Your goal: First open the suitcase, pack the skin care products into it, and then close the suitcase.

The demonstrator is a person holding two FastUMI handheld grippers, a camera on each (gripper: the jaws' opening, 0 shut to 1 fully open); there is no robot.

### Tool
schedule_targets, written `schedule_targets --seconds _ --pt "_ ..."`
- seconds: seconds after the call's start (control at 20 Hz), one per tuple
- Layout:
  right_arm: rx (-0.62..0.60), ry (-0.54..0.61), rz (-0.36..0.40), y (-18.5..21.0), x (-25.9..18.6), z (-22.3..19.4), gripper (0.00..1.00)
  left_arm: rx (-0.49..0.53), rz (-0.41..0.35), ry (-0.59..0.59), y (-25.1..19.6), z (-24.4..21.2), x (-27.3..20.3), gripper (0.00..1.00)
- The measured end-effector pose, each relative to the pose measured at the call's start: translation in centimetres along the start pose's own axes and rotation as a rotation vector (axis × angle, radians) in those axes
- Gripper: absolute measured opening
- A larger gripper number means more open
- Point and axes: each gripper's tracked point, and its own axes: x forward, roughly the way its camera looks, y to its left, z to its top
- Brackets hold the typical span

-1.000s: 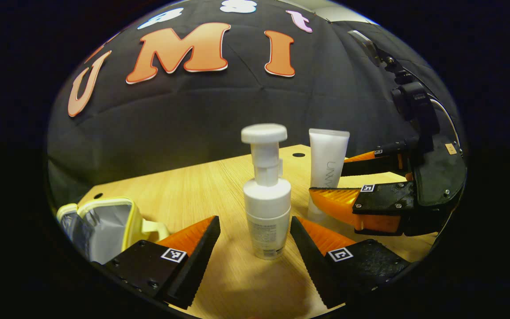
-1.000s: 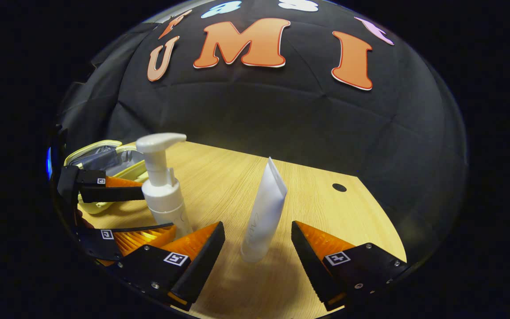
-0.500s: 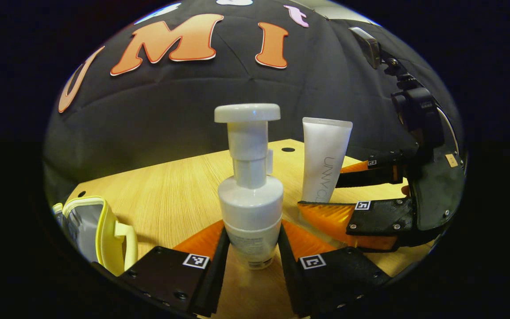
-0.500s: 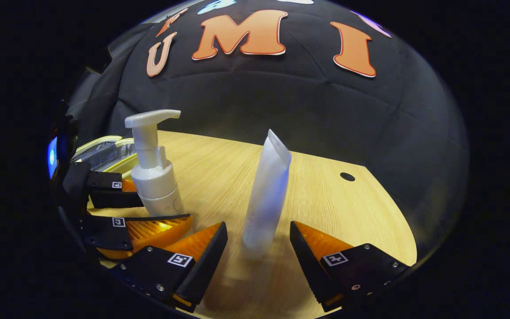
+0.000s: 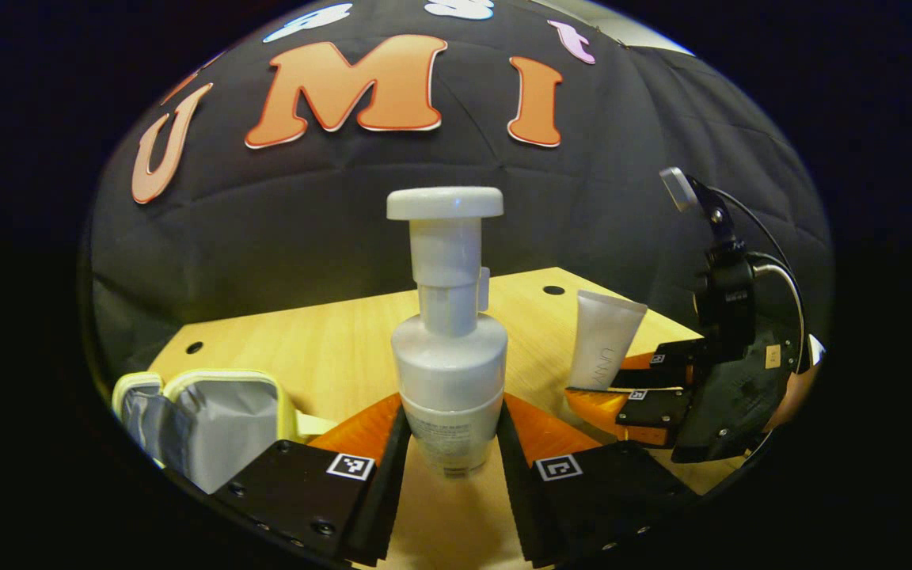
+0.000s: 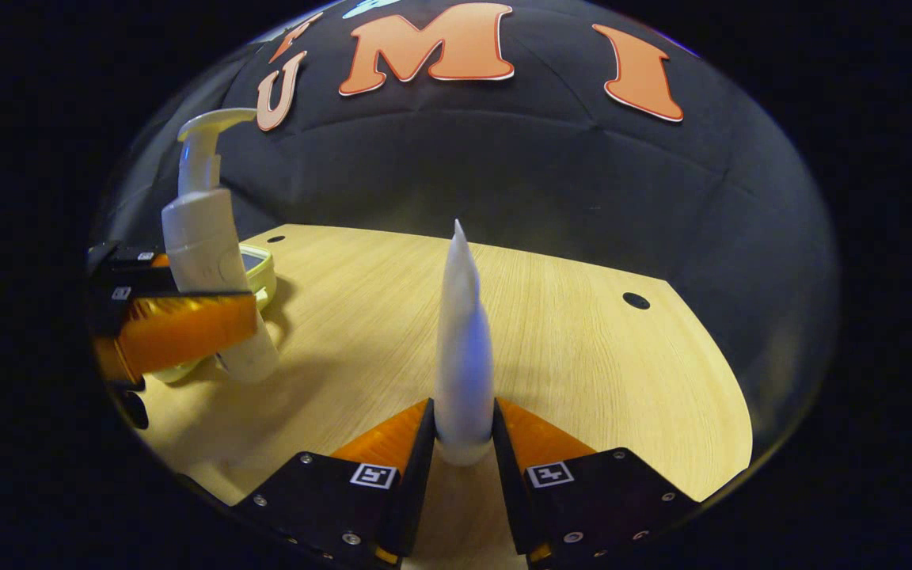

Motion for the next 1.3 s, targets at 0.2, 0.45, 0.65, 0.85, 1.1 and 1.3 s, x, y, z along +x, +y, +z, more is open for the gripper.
schedule_targets --seconds 0.2,0.45,0.65,0.85,1.1,1.3 --pt "-0.011 -0.021 0.038 1.6 -1.5 2.7 0.45 0.003 0.075 -0.001 3.9 1.6 -2.6 0.59" --pt "-0.043 -0.051 0.064 3.6 -3.4 6.6 0.45 -0.025 0.168 0.010 8.2 2.0 -6.4 0.59" --pt "-0.054 -0.084 0.104 6.6 -5.1 9.3 0.45 -0.038 0.237 0.006 12.3 2.7 -8.5 0.59" --pt "-0.068 -0.100 0.158 10.9 -6.5 10.7 0.45 -0.042 0.289 0.026 15.6 2.0 -11.1 0.59" --pt "-0.076 -0.123 0.210 15.9 -6.9 12.8 0.45 -0.038 0.308 0.041 19.6 0.5 -13.8 0.59" --pt "-0.065 -0.140 0.252 19.7 -7.0 14.2 0.45 -0.044 0.306 0.102 22.5 -1.2 -14.3 0.59"
